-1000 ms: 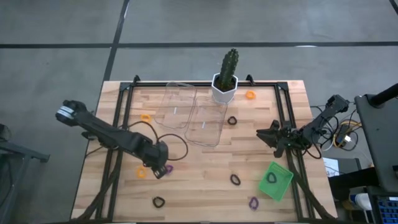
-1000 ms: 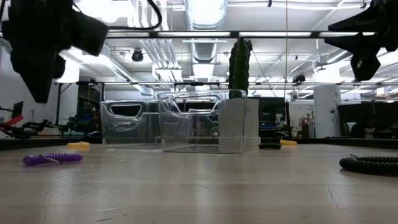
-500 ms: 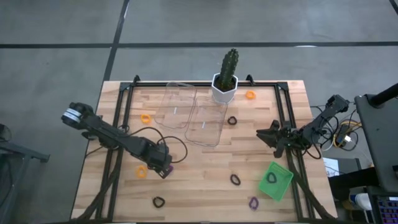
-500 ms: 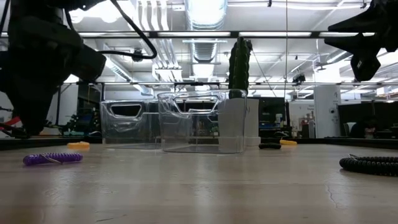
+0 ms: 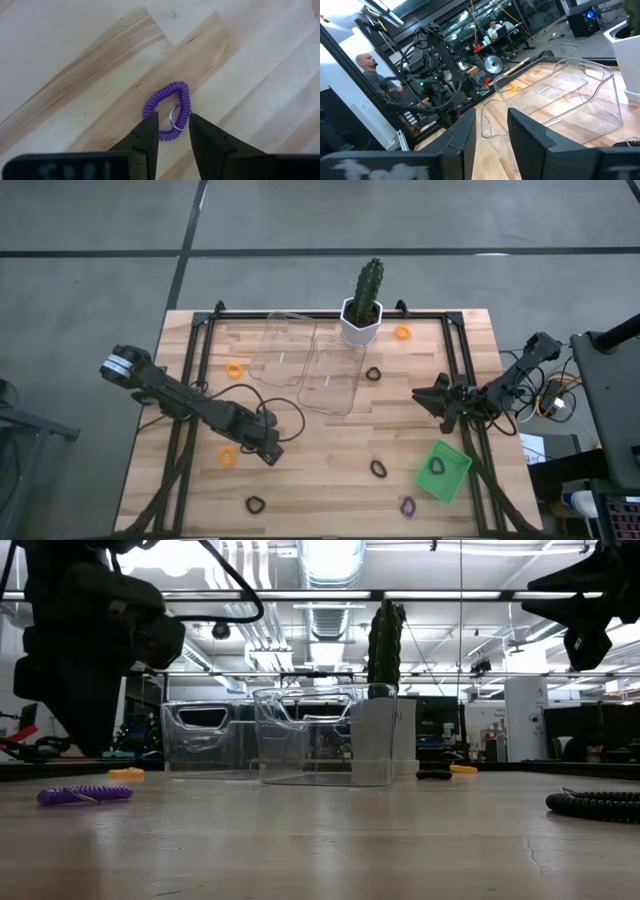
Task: Sort items
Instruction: Put the left purple keychain into the green bin
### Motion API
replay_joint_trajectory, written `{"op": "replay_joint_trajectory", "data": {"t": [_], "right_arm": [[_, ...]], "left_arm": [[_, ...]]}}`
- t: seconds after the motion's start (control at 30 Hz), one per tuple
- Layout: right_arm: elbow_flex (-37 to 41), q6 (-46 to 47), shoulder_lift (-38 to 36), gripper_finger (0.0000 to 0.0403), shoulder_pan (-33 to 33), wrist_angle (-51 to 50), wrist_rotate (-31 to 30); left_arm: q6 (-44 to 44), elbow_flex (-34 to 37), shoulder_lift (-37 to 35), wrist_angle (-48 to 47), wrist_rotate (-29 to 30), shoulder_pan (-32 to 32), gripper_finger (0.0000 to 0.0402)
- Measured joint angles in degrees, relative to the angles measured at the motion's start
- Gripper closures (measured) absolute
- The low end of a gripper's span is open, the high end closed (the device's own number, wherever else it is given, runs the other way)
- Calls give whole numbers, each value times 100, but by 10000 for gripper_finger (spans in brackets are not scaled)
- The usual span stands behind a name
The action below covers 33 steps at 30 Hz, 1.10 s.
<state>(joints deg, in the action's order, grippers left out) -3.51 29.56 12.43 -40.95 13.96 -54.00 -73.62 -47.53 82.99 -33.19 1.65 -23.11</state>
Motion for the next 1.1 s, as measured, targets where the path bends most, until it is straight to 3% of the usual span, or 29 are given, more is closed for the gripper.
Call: {"op": "replay_joint_trajectory", "data": {"t": [0.4,1.1], "right_arm": [[0,0,0,296,-2,0,2],[0,0,0,296,0,0,2]], "left_arm": [[-113,66,14,-19,241,-2,300],[-469,289,23,227,-9,-4,300]]}}
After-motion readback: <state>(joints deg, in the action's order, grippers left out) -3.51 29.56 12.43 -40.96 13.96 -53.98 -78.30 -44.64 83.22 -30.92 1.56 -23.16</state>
